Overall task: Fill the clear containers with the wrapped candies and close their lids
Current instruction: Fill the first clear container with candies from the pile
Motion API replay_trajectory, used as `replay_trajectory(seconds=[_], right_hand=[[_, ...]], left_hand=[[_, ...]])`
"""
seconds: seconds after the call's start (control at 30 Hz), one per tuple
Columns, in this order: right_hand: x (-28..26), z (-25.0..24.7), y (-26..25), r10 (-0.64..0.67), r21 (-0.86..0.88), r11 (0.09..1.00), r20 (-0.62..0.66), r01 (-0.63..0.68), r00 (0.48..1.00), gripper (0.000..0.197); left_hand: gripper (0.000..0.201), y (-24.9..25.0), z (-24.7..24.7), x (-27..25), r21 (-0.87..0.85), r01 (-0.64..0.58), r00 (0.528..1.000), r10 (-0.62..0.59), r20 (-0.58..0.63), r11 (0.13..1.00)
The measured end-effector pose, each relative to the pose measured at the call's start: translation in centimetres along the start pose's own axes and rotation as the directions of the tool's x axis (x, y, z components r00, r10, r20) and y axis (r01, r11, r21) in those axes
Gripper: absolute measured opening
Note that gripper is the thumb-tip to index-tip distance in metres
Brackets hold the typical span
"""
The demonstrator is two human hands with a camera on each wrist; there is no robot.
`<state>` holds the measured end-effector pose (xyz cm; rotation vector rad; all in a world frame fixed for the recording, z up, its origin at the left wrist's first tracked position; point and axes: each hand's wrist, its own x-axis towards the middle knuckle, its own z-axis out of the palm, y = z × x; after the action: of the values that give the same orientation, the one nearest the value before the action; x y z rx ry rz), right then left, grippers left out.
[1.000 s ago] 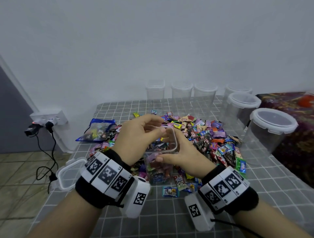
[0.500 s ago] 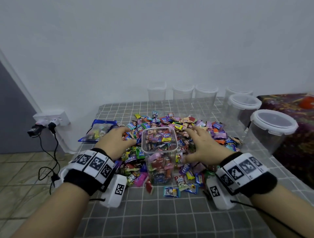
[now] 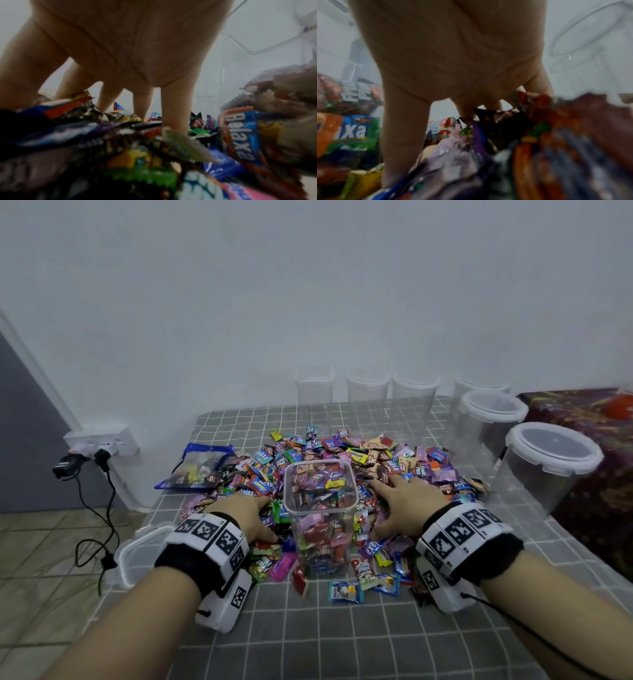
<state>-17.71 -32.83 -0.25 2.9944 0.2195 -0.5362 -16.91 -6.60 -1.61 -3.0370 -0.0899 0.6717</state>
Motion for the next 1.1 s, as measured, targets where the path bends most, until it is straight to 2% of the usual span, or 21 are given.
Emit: replay_trajectory(seconds=[0.23, 0.37, 0.67, 0.77, 0.87, 1.1], right_hand=[[0.1, -0.2, 0.0, -0.025, 0.031, 0.999, -0.053, 0.026, 0.998, 0.085], [0.1, -0.3, -0.1, -0.044, 0.083, 0.995, -0.088, 0.052, 0.995, 0.067], [0.0, -0.6, 0.0, -0.034, 0.203, 0.976, -0.226, 0.081, 0.974, 0.026], [-0.1, -0.6, 0.0, -0.031, 0.226, 0.97, -0.26, 0.092, 0.965, 0.02], [0.0, -0.5, 0.1, -0.023, 0.257, 0.961, -0.289, 0.101, 0.957, 0.017], [-0.6, -0.6, 0.5, 0.026, 0.36, 0.918, -0.474, 0.168, 0.88, 0.017]], left_hand=[[0.05, 0.2, 0.1, 0.0, 0.0, -0.033, 0.992, 0.033, -0.119, 0.999], [0.034, 0.5, 0.2, 0.3, -0.008, -0.034, 0.984, 0.032, -0.173, 0.999], [0.016, 0.2, 0.5, 0.3, -0.1, -0.025, 0.94, -0.01, -0.34, 0.995], [0.018, 0.4, 0.6, 0.1, -0.11, -0.024, 0.914, -0.023, -0.404, 0.994], [0.018, 0.5, 0.5, -0.2, -0.155, -0.075, 0.881, -0.007, -0.473, 0.985], [0.025, 0.4, 0.5, -1.1, -0.23, -0.222, 0.756, 0.019, -0.654, 0.948]])
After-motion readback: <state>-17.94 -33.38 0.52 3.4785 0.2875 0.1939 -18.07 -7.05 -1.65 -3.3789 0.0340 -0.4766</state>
